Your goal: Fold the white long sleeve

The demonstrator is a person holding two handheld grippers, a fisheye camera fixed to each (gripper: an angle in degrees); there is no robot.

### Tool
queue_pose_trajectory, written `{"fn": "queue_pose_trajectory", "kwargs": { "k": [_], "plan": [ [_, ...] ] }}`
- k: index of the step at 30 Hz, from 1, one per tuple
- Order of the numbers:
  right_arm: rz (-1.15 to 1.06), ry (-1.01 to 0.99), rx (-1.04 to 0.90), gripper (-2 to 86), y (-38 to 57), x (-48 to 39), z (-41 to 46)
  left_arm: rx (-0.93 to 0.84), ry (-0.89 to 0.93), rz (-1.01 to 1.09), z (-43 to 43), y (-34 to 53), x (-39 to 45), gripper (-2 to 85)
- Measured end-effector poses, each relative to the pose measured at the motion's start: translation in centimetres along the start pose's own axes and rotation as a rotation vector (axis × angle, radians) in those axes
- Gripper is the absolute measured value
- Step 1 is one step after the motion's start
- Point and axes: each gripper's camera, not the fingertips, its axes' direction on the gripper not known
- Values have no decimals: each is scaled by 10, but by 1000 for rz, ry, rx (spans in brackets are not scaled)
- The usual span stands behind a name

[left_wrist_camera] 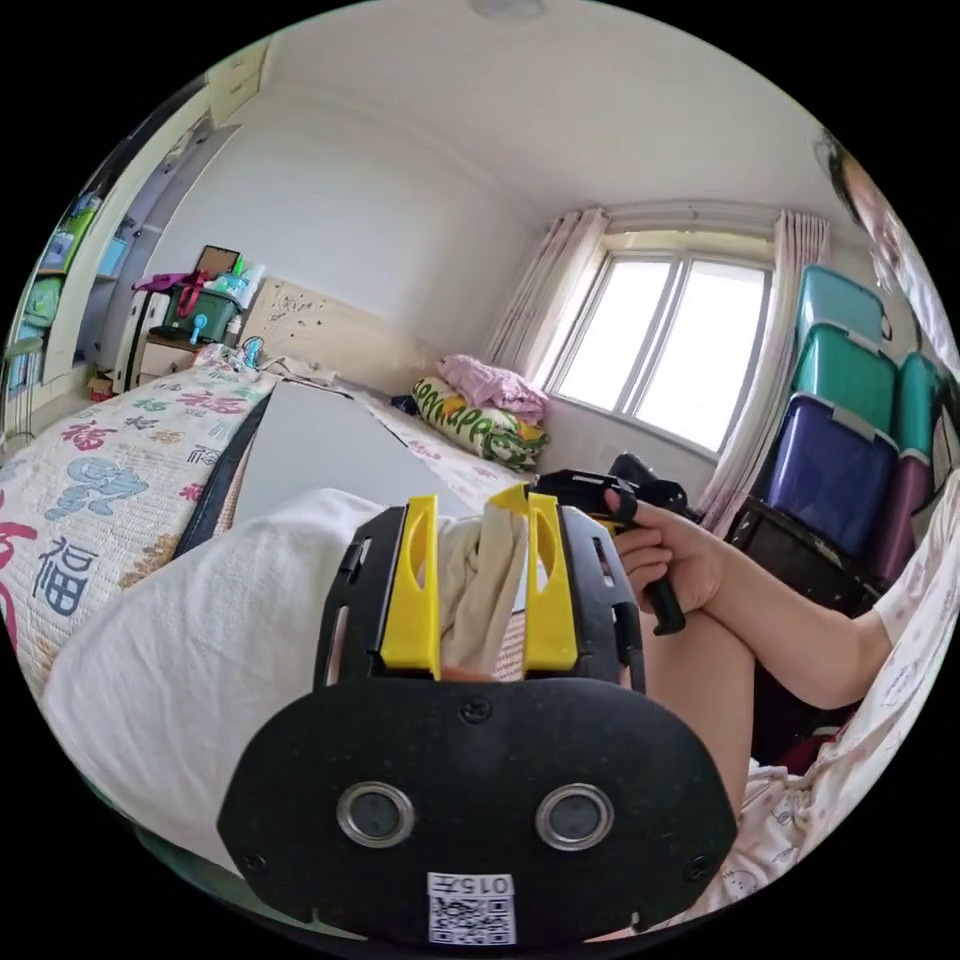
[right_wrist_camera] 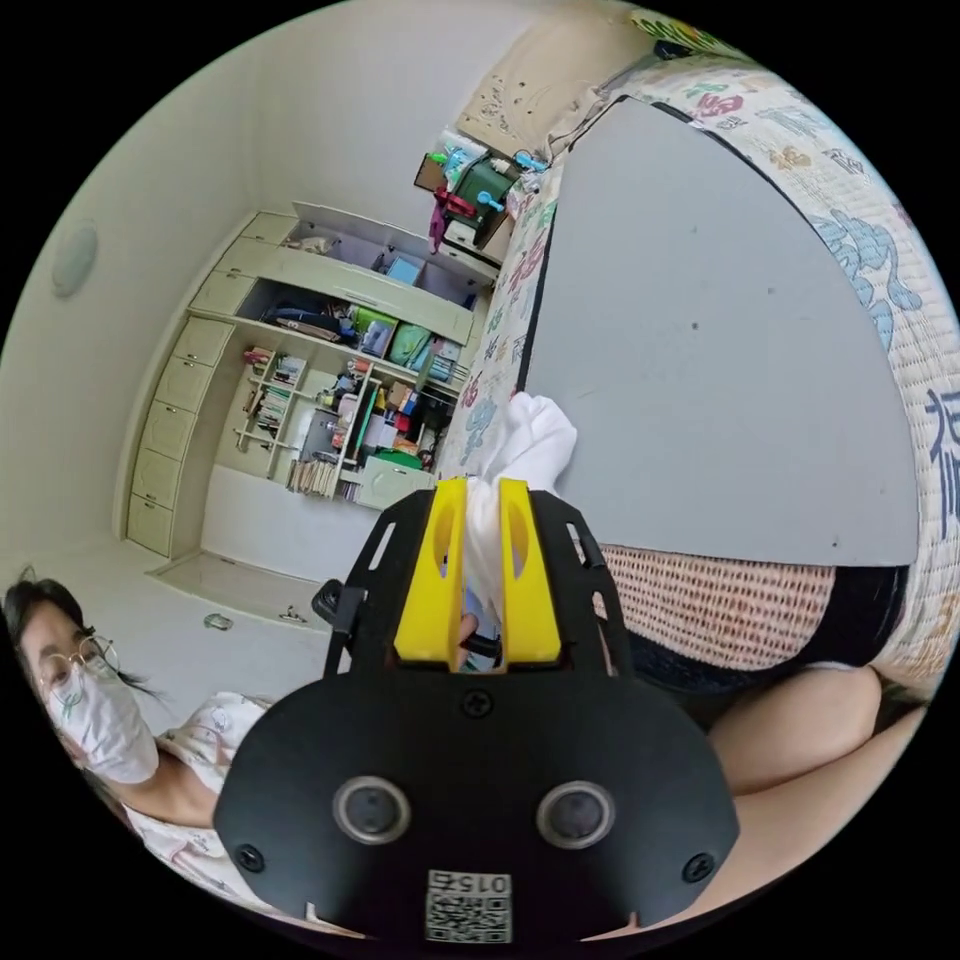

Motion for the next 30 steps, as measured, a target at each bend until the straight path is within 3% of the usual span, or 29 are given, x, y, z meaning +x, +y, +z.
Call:
{"fn": "queue_pose_trajectory", "kwargs": {
  "k": [3, 6, 12, 17, 22, 27, 30],
  "plan": [
    [30, -115, 32, 26, -3, 24, 10, -138, 6, -27, 24, 2, -12, 137],
    [46, -238, 46, 7, -6, 47, 27, -165, 30, -68, 43, 8, -20, 137],
    [-8, 52, 149, 67, -5, 62, 70, -253, -47, -6, 79, 20, -6, 141],
    [-13, 311, 60, 126, -15, 76, 144, -256, -98, 126, 99, 31, 35, 160],
    [-137, 680, -119, 145, -18, 79, 246, -274, -280, 222, 129, 51, 59, 136],
    [-95, 733, -255, 163, -12, 109, 333, -320, -342, 256, 146, 61, 57, 98],
    [-85, 824, -316, 166, -8, 125, 383, -336, -287, 182, 142, 54, 48, 86]
  ]
}}
